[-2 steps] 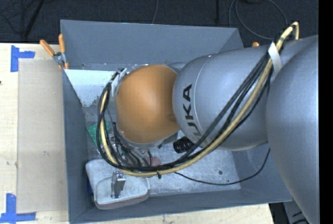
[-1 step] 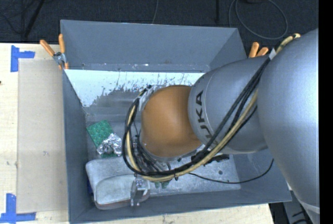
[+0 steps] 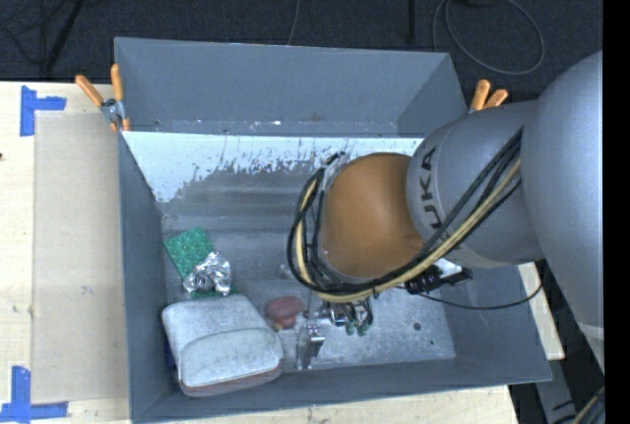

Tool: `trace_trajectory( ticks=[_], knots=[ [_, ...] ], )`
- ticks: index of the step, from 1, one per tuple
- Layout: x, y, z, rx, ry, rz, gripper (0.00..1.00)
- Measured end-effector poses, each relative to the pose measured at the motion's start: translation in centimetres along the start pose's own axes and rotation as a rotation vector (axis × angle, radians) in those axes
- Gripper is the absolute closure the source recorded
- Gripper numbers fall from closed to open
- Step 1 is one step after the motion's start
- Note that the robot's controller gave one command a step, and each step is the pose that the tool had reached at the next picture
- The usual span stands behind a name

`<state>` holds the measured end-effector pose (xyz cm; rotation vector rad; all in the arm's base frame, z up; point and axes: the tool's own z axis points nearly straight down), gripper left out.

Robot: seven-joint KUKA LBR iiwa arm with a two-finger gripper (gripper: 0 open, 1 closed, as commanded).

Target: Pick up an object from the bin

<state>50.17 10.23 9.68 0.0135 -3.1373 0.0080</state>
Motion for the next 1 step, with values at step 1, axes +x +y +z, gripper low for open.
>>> trace_trajectory(
  ticks=[1],
  knots=[
    [0.10,0.55,-0.17,-0.005,-0.001,-0.004,1.00]
  ],
)
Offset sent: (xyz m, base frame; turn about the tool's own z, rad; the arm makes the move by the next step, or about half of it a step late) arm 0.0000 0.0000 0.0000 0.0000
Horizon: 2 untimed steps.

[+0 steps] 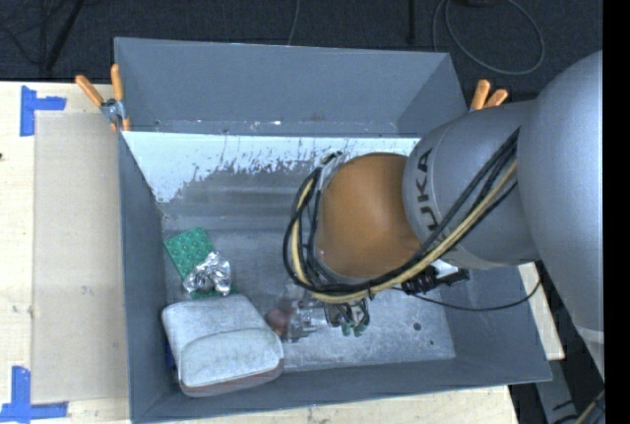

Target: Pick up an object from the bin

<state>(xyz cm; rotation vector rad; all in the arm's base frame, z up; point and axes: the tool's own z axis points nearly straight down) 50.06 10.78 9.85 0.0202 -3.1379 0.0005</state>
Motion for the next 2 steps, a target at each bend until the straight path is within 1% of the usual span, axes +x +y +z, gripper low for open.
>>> trace_trajectory(
  ticks=[1,2],
  knots=[
    [0.3,-0.5,-13.3,-0.001,-0.011,-0.009,1.00],
    [-1.2,-1.6,-1.9,0.002,0.005,0.196,1.00]
  ],
)
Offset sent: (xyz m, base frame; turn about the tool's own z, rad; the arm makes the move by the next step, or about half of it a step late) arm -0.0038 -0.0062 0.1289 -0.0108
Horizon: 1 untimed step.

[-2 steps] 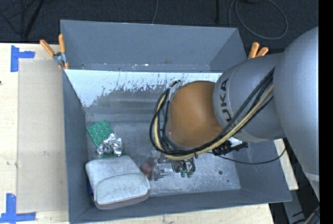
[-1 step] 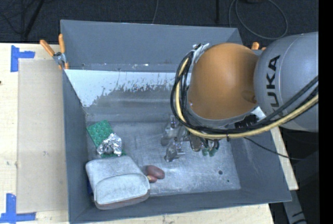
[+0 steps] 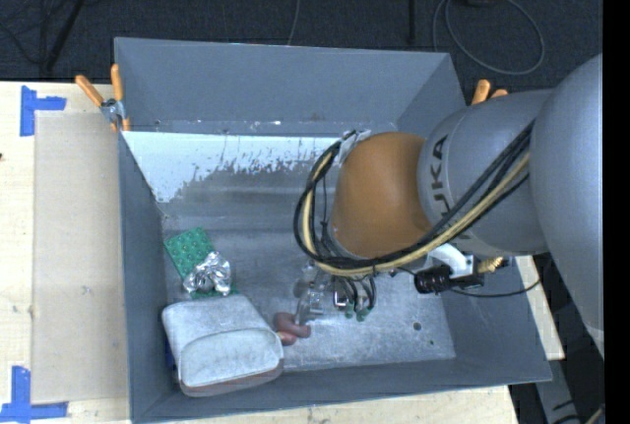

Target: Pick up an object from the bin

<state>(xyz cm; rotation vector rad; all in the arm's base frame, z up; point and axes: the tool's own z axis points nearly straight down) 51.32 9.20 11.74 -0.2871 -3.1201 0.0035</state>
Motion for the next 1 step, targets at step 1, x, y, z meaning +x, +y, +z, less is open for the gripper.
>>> trace_trajectory(
  ticks=[1],
  knots=[
    [1.90,-0.76,4.31,-0.006,-0.020,-0.118,1.00]
  ],
)
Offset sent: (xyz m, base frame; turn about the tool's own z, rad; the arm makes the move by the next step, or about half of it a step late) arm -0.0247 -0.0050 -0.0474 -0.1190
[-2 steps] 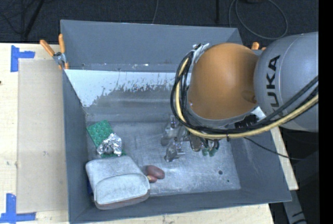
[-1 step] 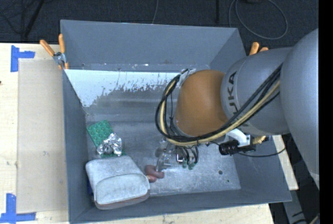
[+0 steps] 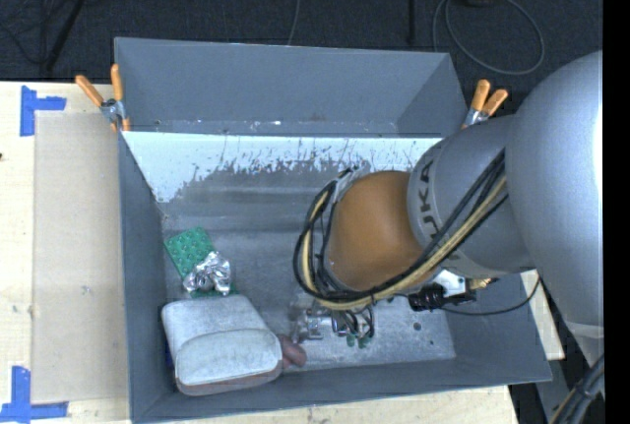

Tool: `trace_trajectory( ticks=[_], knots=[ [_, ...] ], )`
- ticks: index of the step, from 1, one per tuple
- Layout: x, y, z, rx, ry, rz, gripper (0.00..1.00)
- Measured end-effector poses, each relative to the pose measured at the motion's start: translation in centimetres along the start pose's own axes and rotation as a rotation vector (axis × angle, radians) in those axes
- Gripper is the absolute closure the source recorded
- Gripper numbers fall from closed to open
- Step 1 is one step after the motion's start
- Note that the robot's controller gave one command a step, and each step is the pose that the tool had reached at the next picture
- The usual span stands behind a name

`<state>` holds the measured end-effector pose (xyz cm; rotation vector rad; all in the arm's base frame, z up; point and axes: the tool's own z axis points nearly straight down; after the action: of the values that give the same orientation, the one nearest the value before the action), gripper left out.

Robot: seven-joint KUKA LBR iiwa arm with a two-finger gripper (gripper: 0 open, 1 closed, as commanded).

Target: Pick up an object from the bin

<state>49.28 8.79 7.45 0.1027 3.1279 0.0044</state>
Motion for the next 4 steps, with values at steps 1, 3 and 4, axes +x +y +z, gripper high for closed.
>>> trace_trajectory(
  ticks=[1,3,4],
  knots=[
    [-0.4,-0.2,-19.0,0.001,0.004,-0.065,1.00],
    [-3.3,-2.4,-6.1,0.001,0.014,-0.217,0.00],
    [2.5,2.6,-6.6,-0.001,0.018,-0.338,0.00]
  ],
)
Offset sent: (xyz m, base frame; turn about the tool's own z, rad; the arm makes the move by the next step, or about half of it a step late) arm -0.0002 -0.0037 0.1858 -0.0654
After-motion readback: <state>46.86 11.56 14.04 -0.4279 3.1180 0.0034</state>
